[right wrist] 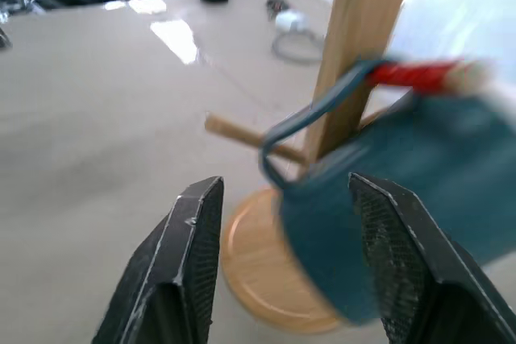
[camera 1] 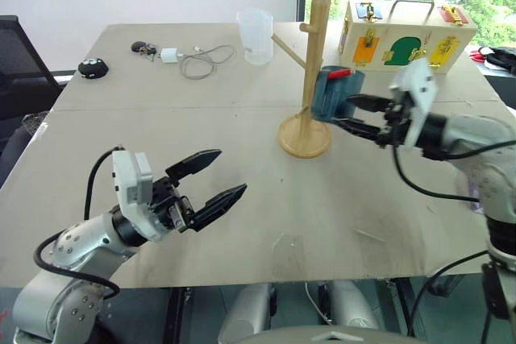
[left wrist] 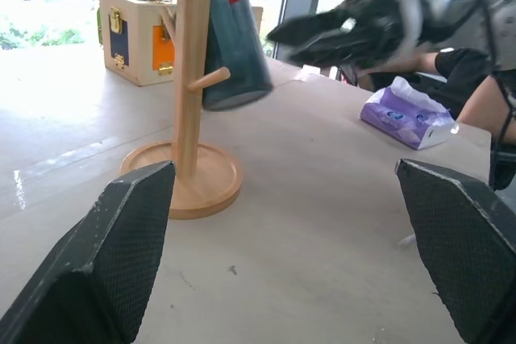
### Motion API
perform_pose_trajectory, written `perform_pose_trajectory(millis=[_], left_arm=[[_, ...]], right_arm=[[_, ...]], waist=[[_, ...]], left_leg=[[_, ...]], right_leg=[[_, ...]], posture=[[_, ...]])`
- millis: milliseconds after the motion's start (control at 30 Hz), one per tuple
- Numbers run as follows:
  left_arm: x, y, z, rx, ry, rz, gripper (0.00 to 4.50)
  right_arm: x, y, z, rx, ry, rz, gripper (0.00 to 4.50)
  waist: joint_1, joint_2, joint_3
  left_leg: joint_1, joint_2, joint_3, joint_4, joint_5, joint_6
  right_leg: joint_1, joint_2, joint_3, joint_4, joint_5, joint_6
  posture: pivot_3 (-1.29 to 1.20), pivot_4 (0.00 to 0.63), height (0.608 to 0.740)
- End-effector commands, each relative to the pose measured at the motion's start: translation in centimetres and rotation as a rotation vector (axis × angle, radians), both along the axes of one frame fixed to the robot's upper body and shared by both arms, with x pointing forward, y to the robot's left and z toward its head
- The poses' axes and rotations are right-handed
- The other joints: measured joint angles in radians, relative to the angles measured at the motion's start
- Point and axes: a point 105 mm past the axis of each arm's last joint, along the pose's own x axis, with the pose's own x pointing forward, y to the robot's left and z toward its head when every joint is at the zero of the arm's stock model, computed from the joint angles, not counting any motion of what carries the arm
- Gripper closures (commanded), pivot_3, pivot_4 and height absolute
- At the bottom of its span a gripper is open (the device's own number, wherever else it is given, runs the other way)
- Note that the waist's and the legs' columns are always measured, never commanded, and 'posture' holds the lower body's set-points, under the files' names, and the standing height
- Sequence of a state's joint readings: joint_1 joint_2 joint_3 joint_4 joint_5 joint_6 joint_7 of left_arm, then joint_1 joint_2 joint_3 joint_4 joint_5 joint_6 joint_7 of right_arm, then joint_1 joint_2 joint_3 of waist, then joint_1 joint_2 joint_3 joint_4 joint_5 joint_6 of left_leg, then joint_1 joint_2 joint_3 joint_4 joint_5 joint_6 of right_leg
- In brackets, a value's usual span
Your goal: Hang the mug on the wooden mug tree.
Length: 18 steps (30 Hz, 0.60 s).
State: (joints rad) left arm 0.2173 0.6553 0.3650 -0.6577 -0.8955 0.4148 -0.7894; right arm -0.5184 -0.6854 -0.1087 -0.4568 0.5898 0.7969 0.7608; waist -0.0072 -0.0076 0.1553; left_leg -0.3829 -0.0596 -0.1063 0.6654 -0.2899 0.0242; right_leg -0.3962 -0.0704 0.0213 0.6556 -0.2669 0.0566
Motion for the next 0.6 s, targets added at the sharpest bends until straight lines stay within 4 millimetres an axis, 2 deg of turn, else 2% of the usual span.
perform_pose_trajectory(millis=[33, 100, 233, 433, 533, 600], left_arm=[[-0.1, 0.6, 0.0, 0.03, 0.012, 0.021, 0.0], [-0.1, 0.9, -0.3, 0.044, 0.024, 0.032, 0.0], [-1.0, 2.7, -1.6, 0.086, 0.103, 0.082, 0.0], [-2.2, 5.6, -4.1, 0.171, 0.223, 0.136, 0.0], [-2.2, 6.6, -4.7, 0.186, 0.241, 0.162, 0.0], [-2.1, 6.6, -4.8, 0.195, 0.244, 0.161, 0.0]], right_arm=[[-2.2, -2.3, -0.3, -0.006, 0.006, -0.017, 2.08], [-2.8, -3.7, -1.4, -0.008, 0.041, -0.061, 2.08], [-4.5, -8.2, -5.3, -0.094, 0.111, -0.204, 2.08], [-6.7, -11.7, -8.6, -0.175, 0.195, -0.292, 2.08], [-6.9, -12.5, -9.2, -0.161, 0.218, -0.318, 1.24], [-7.2, -12.6, -9.9, -0.18, 0.233, -0.309, 0.14]], waist=[[0.001, 0.0, 0.0], [0.004, 0.0, 0.0], [0.007, 0.0, 0.0], [0.003, 0.0, 0.0], [0.003, 0.0, 0.0], [0.003, -0.001, 0.0]], left_leg=[[0.0, 0.0, 0.0, 0.0, 0.0, 0.0], [0.0, 0.0, 0.0, 0.0, 0.0, 0.0], [0.0, 0.0, 0.001, 0.0, 0.0, 0.0], [0.004, 0.001, 0.003, 0.0, -0.002, 0.004], [0.005, 0.001, 0.003, 0.0, -0.003, 0.005], [0.004, 0.001, 0.003, 0.0, -0.003, 0.005]], right_leg=[[0.0, 0.0, 0.0, 0.0, 0.0, 0.0], [0.0, 0.0, 0.0, -0.001, 0.0, 0.0], [0.0, 0.0, 0.0, -0.001, 0.0, 0.0], [0.003, 0.0, 0.001, 0.001, 0.0, 0.0], [0.005, 0.001, 0.001, 0.0, 0.0, 0.0], [0.005, 0.0, 0.001, 0.0, 0.0, 0.0]], posture=[[0.0, 0.15, 0.74], [0.0, 0.15, 0.74], [0.0, 0.15, 0.74], [0.0, 0.15, 0.74], [0.0, 0.15, 0.74], [0.0, 0.15, 0.74]])
